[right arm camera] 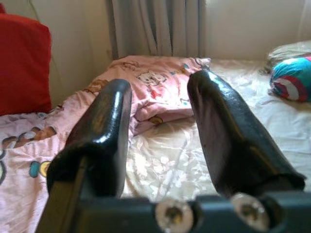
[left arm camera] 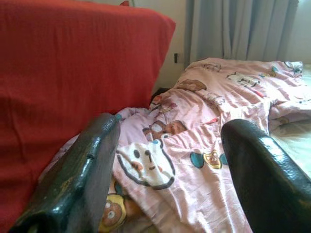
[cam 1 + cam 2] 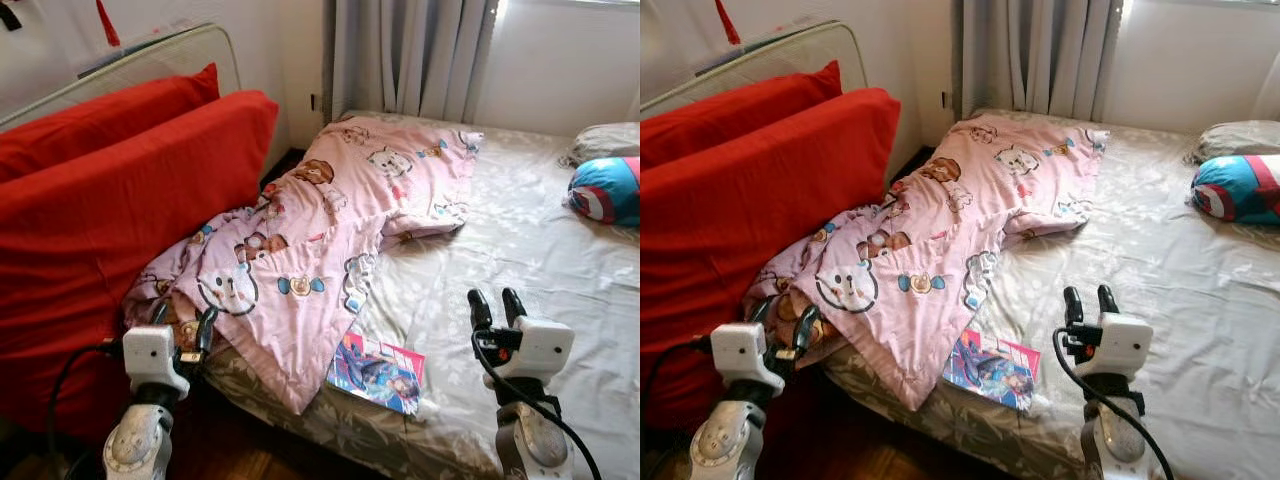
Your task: Clean up the room
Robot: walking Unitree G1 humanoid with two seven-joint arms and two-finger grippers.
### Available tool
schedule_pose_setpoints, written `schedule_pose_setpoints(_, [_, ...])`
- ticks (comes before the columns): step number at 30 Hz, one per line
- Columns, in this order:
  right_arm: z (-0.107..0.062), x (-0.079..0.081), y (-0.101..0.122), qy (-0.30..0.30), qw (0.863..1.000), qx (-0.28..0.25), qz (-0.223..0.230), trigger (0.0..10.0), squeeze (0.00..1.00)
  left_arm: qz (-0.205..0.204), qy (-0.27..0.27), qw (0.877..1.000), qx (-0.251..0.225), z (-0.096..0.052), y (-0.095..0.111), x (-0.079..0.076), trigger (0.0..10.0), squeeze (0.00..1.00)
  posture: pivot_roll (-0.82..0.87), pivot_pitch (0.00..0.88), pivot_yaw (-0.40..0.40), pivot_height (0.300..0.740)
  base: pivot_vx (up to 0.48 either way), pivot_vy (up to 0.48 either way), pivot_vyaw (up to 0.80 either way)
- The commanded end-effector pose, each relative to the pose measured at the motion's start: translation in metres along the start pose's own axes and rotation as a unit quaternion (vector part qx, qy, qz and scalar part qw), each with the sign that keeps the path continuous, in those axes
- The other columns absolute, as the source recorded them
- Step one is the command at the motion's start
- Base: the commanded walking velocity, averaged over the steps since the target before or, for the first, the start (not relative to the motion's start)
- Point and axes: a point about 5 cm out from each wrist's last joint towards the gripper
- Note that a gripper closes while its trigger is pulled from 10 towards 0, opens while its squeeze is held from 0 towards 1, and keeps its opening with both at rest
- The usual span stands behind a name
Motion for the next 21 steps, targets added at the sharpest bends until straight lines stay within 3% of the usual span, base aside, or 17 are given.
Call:
schedule_pose_setpoints(1, [-0.008,0.0,0.001,0.005,1.0,0.011,-0.004,10.0,0.0,0.001,0.009,1.0,0.002,-0.004,0.006,0.011,10.0,0.0,-0.18,0.001,0.049,0.74,0.0,0.0,0.0])
schedule_pose_setpoints(4, [-0.017,-0.006,-0.001,0.001,1.0,0.026,-0.012,10.0,0.0,0.012,0.021,1.0,0.01,-0.011,0.008,0.024,10.0,0.0,-0.18,0.001,0.046,0.74,0.0,0.0,0.0])
schedule_pose_setpoints(6, [-0.017,-0.006,-0.001,0.001,1.0,0.026,-0.012,10.0,0.0,0.012,0.021,1.0,0.01,-0.011,0.008,0.024,10.0,0.0,-0.18,0.001,0.046,0.74,0.0,0.0,0.0])
schedule_pose_setpoints(7, [-0.016,-0.006,-0.001,0.022,0.999,0.037,-0.02,10.0,0.0,0.018,0.034,0.999,0.023,-0.02,0.006,0.031,10.0,0.0,-0.19,0.0,0.028,0.74,0.0,0.0,0.0])
schedule_pose_setpoints(11, [-0.014,-0.004,0.0,0.032,0.998,0.04,-0.021,10.0,0.0,0.018,0.039,0.999,0.029,-0.022,0.005,0.032,10.0,0.0,-0.19,0.0,0.028,0.74,0.0,0.0,0.0])
schedule_pose_setpoints(14, [-0.012,-0.002,0.002,0.041,0.998,0.041,-0.022,10.0,0.0,0.018,0.041,0.998,0.033,-0.025,0.005,0.031,10.0,0.0,-0.19,0.001,-0.006,0.74,0.0,0.0,0.0])
schedule_pose_setpoints(15, [-0.004,0.0,0.008,0.063,0.997,0.045,-0.026,10.0,0.0,0.009,0.045,0.998,0.037,-0.027,0.007,0.021,10.0,0.0,-0.18,0.0,-0.058,0.74,0.0,0.0,0.0])
schedule_pose_setpoints(21, [0.005,-0.002,0.014,0.08,0.995,0.048,-0.032,10.0,0.0,-0.017,0.058,0.997,0.04,-0.027,0.011,0.005,10.0,0.0,-0.17,0.002,-0.054,0.74,0.0,0.0,0.0])
Point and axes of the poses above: a point about 5 cm out from each wrist's last joint towards the gripper, its own z axis pointing out of the wrist towards the gripper, its own y axis along the axis of the wrist's last joint, x = y × z, and after that the axes turned 10 degrees about z, right-handed
